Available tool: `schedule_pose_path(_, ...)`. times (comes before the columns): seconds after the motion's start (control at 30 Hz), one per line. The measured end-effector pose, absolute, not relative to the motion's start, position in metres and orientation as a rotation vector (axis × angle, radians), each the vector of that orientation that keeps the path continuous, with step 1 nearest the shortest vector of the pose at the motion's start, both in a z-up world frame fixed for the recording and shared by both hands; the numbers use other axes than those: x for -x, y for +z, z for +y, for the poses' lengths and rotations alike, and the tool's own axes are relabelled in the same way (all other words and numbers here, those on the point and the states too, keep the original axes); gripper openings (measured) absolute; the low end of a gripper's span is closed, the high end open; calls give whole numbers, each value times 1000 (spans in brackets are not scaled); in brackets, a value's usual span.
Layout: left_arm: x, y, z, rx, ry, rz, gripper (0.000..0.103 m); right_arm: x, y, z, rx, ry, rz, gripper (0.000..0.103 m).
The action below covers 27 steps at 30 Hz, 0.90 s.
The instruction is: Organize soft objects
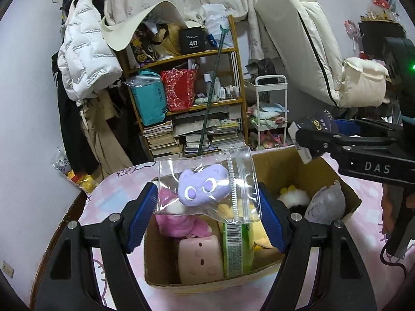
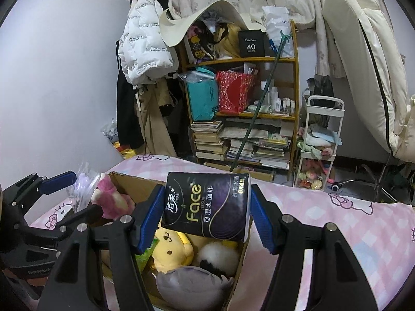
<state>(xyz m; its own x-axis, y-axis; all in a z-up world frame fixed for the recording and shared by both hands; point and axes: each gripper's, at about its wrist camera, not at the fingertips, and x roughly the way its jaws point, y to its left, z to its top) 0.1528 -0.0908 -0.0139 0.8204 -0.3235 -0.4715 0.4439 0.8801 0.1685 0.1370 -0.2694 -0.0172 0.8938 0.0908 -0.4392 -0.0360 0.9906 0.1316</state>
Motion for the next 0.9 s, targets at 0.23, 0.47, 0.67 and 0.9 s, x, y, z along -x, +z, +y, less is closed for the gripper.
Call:
schedule_pose_path(0.23, -151, -16, -94, -283, -408, 449, 75, -138, -20, -268, -131, 96, 484, 68)
schedule_pose_path(0.47, -145, -10, -89, -275, -388, 441, 75, -136, -21, -263, -105, 99, 510, 85)
schedule_pose_path(0.67, -133, 0, -73, -253, -338, 426, 91, -125, -14, -262, -116, 92, 507, 93)
schedule_pose_path(0.9, -114, 18, -46, -203, -296, 443, 92, -98, 4, -259, -109, 68, 472, 103)
